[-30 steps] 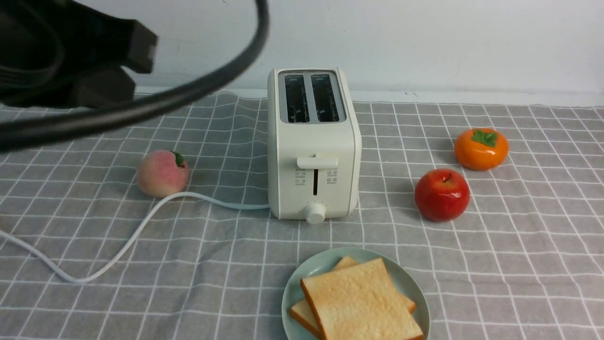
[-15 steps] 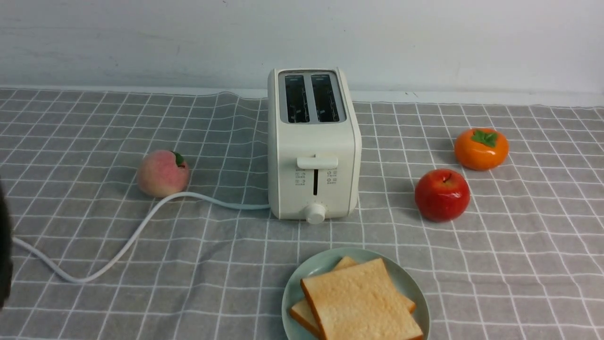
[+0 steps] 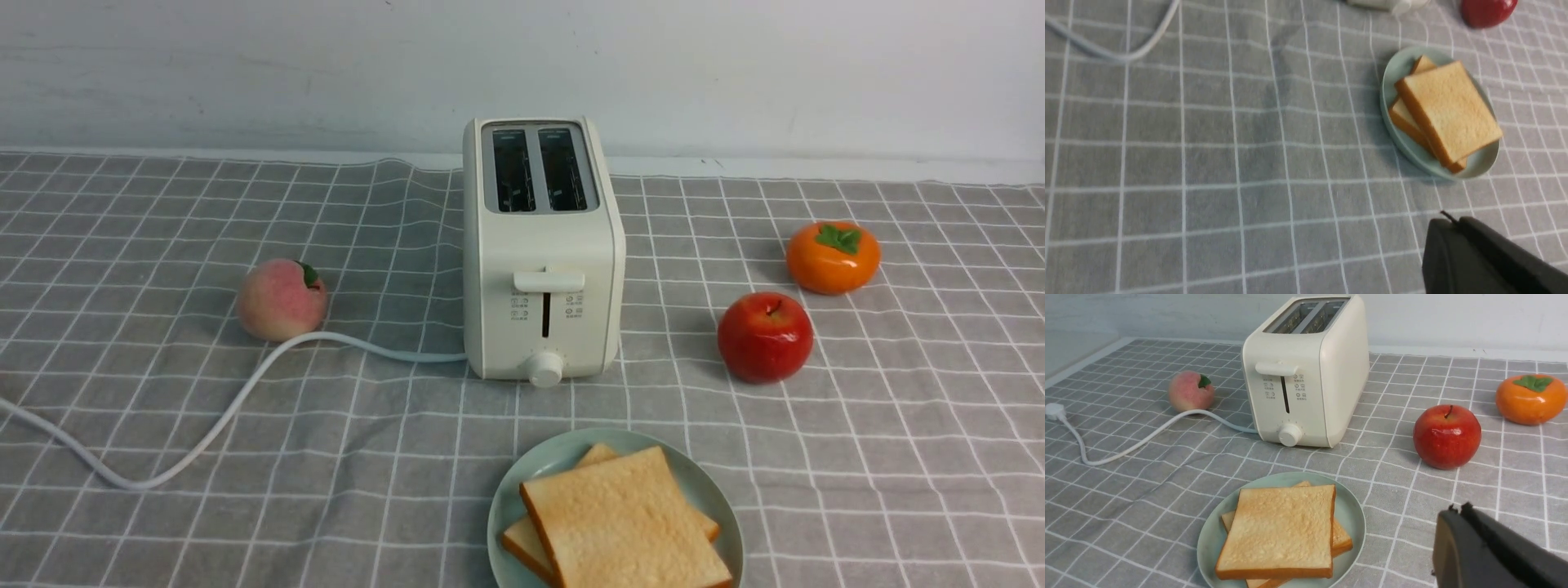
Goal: Take toasted bread from bread machine on grey coffee table place on plate.
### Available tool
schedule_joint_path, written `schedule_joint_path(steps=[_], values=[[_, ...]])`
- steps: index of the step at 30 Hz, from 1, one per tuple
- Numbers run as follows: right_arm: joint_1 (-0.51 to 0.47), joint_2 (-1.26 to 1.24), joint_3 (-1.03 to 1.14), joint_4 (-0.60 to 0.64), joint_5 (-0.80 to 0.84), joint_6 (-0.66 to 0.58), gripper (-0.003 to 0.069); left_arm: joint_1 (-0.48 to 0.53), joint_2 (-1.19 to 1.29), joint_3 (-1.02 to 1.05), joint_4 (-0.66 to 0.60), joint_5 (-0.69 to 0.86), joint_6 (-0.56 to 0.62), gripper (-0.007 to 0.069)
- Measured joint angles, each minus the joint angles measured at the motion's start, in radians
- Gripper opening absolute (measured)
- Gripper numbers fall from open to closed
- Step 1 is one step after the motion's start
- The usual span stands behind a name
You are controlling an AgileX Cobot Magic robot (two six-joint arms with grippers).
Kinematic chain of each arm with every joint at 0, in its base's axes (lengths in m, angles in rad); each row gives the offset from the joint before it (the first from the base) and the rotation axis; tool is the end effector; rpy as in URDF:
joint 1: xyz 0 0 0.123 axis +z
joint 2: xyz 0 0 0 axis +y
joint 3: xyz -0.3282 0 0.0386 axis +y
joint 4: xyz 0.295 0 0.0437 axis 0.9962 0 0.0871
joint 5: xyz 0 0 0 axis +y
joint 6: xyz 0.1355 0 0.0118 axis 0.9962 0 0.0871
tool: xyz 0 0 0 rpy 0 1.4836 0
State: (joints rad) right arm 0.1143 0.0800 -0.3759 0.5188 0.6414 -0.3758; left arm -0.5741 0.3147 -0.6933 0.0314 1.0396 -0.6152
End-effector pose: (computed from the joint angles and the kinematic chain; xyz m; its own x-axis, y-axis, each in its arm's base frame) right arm 0.0678 0.0484 0.2907 -0.2107 0.0270 -0.9772 -0.3876 0.9154 0.1088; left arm 0.0625 -0.0360 0.3371 -0.6717 -0.2371 -0.7019 0.1755 0.8695 -0.4617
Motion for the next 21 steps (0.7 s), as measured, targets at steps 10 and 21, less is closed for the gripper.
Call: schedule_joint_path(steps=[10,21], values=[[0.0,0.0,0.0,0.0,0.0,0.0,-0.0018,0.0,0.0,0.004,0.007,-0.057,0.003,-0.0014],[0.0,0.0,0.0,0.0,0.0,0.0,-0.001,0.0,0.0,0.005,0.056,-0.064,0.003,-0.0014]])
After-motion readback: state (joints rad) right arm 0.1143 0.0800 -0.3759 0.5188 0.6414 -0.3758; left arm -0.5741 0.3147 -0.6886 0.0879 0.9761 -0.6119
